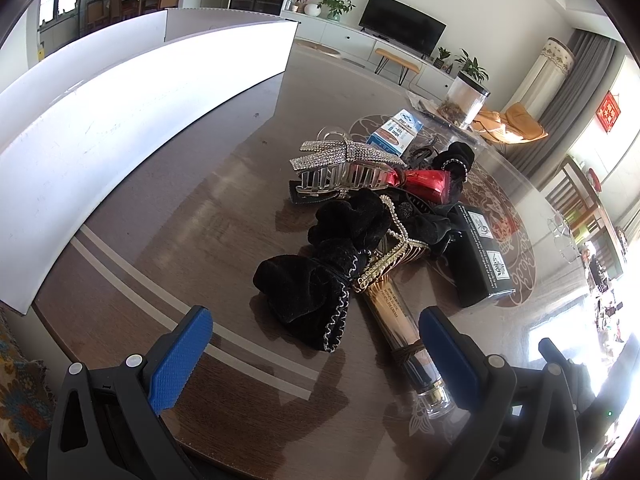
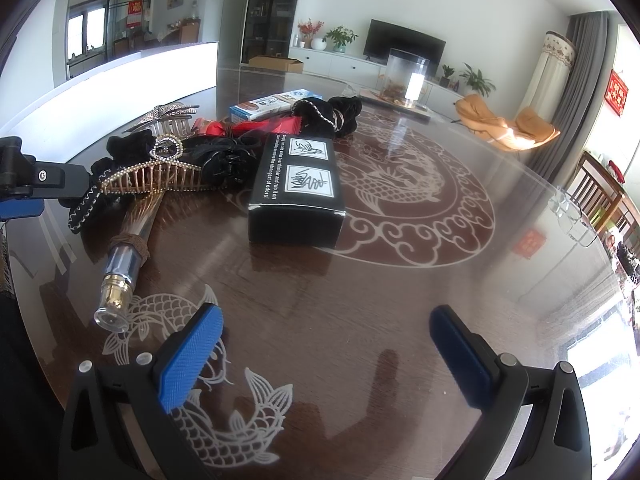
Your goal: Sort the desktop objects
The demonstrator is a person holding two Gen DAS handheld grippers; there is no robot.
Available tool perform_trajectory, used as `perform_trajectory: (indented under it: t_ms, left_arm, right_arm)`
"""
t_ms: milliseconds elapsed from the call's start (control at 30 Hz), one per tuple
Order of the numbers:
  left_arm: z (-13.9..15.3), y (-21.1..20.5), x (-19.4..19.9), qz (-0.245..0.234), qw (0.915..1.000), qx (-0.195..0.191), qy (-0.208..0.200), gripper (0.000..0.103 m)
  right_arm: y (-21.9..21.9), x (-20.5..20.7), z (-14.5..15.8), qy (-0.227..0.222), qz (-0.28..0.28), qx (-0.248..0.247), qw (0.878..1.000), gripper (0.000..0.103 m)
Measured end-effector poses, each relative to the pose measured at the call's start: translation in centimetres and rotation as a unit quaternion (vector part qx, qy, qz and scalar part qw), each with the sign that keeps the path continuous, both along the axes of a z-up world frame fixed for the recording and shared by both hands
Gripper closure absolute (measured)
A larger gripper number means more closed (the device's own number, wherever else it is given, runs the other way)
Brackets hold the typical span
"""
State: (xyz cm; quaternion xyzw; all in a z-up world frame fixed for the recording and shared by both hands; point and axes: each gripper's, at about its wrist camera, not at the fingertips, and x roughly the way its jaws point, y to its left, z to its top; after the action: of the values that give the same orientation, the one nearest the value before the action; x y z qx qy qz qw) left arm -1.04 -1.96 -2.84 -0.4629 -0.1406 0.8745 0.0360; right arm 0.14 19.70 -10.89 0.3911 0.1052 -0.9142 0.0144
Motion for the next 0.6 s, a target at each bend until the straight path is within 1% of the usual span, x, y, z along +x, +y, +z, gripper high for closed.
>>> perform_trajectory:
  t_ms: [100,200,267,333,400,433,467,533,600]
  left_arm:
    - [-0.3,-0.8,0.0,0.013,0.9998,0.014,-0.006,0.000]
    - [-0.9,-2.0,-0.1,0.027,0.9983,0.048,-0.018,0.000]
    - [-1.2,-2.4,-0.1,0.032,0.9975,0.059,-0.024,0.000]
    - [-1.2,-2.2,0.0,0.030,0.9977,0.055,-0.024,0.000]
    - [-1.1,-2.0,0.0,0.027,0.9983,0.047,-0.023,0.000]
    - [-1.1,-1.9,0.0,0.027,0.9984,0.044,-0.023,0.000]
    - [-1.1,-1.8,0.0,0.026,0.9985,0.043,-0.023,0.000]
    - [-1.2,-1.9,-0.1,0.027,0.9984,0.044,-0.025,0.000]
    - [-1.2,-2.0,-0.1,0.028,0.9982,0.046,-0.028,0.000]
  right_arm:
    - [0.0,-0.2,0.0,-0.002,-0.001,0.002,1.000,0.000]
    - [0.1,-0.3,0.2,-0.003,-0.003,-0.002,1.000,0.000]
    - [0.4,-0.3,0.4,-0.001,-0.005,-0.014,1.000,0.000]
    - [1.0,-0.6,0.6,-0.011,-0.006,-0.040,0.999,0.000]
    - [2.1,-1.4,0.7,-0.027,-0.006,-0.081,0.996,0.000]
    - [2.6,-2.0,1.0,-0.028,-0.007,-0.096,0.995,0.000]
    - [2.9,-2.5,1.4,-0.023,-0.007,-0.100,0.995,0.000]
    - [3.1,-4.1,2.6,-0.011,-0.002,-0.089,0.996,0.000]
    - [2.3,-6.2,3.5,-0.018,0.033,-0.084,0.996,0.000]
